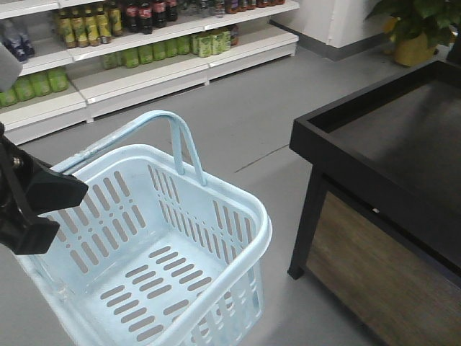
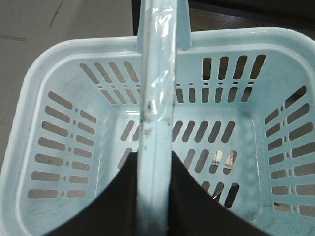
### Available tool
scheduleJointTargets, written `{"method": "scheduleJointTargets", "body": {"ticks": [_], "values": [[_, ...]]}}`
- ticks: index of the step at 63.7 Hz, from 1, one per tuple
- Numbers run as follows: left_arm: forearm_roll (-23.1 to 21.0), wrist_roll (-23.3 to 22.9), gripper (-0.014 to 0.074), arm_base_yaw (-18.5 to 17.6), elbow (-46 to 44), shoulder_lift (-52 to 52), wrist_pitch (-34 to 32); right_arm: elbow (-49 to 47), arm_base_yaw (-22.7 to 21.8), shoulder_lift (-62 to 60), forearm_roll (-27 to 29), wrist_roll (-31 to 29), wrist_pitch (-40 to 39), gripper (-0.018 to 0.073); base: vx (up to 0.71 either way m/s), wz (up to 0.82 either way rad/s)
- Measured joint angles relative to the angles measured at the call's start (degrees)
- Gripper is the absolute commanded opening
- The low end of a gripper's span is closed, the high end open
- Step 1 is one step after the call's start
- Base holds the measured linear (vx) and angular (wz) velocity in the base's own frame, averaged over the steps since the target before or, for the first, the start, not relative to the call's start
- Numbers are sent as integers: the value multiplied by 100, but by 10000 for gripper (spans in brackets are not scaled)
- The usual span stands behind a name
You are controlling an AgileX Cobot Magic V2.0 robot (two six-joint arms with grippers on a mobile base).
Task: Pick three apples into basket with both arms
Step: 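Drive the base up to the table with apples and oranges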
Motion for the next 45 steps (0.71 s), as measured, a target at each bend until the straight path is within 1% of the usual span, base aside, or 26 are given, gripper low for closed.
{"method": "scheduleJointTargets", "body": {"ticks": [45], "values": [[0,0,-7,0,0,0,0,0,0,0,0,0,0,-8,11,-46]]}}
